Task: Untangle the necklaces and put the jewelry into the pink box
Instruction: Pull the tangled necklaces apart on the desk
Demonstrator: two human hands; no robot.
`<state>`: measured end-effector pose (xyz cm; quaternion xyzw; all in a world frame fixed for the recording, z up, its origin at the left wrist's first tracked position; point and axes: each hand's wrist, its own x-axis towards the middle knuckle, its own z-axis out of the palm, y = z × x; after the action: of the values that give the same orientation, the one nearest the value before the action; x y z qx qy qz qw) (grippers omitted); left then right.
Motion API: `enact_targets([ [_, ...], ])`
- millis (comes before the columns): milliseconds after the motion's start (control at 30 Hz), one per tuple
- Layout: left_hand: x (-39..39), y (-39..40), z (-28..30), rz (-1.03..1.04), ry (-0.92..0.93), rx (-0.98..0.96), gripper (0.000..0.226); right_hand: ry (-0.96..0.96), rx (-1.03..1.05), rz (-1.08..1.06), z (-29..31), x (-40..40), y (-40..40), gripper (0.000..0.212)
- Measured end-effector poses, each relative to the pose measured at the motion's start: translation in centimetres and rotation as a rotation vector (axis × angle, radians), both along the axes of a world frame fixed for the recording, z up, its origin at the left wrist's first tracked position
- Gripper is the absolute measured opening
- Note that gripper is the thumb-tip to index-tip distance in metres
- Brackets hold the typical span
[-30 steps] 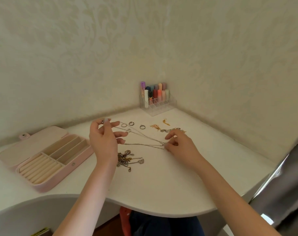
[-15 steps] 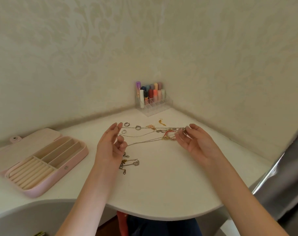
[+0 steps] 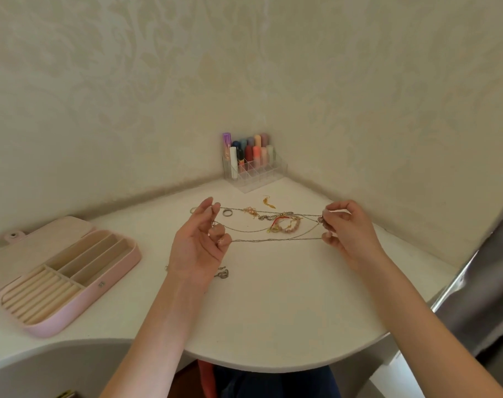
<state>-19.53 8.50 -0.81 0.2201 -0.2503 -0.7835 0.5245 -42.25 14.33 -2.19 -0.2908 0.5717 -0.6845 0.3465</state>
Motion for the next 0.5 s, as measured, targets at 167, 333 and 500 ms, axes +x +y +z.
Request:
enact_targets([
  [167,-0.5,-0.1,0.1,-0.005,0.0,0.012,0.017,-0.214,-0.02,0.137,0.0,-1.6,0.6,0.006],
  [333,-1.2,-0.2,-0.1,0.049,-0.219,-0.025,0.016,-0.078,0.071,0.108,-0.2,-3.6,1.2,0.005],
  [500,-2.7,0.1,-0.9,0.126,-0.457,-0.133,0.015,0.1,0.086,0.053,-0.4,-5.4,1.6,0.006],
])
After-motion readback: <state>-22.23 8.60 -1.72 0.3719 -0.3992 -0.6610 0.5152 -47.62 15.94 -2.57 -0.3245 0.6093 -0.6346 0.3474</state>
